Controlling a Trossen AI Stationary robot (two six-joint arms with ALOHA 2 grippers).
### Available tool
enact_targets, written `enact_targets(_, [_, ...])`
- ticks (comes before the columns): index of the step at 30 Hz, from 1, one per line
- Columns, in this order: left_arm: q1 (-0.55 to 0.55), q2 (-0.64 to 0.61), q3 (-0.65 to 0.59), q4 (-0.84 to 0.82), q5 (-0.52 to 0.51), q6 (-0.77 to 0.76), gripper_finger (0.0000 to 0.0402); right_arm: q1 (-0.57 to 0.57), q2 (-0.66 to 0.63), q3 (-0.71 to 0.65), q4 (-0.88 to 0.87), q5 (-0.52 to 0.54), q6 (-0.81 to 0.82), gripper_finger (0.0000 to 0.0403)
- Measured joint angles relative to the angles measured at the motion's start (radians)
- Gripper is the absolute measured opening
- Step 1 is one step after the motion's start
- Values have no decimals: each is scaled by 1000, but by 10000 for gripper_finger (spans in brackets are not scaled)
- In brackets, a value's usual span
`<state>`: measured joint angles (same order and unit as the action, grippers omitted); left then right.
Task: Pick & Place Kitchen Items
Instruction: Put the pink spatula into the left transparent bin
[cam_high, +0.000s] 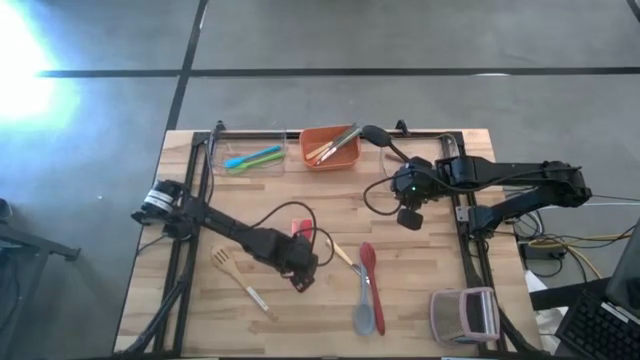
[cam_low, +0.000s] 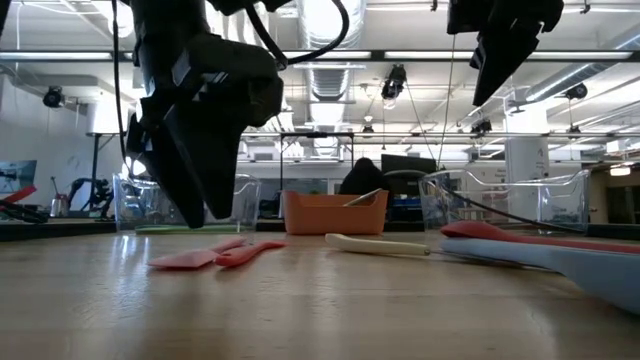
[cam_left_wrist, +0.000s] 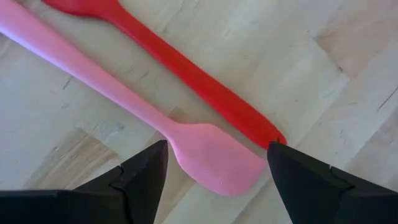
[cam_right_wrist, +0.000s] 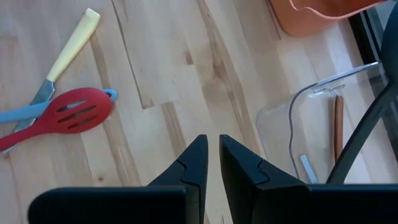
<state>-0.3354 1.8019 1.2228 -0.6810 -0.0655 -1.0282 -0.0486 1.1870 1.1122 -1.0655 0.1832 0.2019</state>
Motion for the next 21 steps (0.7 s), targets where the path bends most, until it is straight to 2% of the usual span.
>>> enact_targets(9, [-5,28,-1,0,1,3,278,0,0,0,0,-1,0,34])
enact_targets(16, [-6,109,3,4,75,34,278,0,0,-2,0,-3,3,34])
enact_targets(21, [-5,122,1,14,98,34,278,0,0,-2,0,-4,3,34])
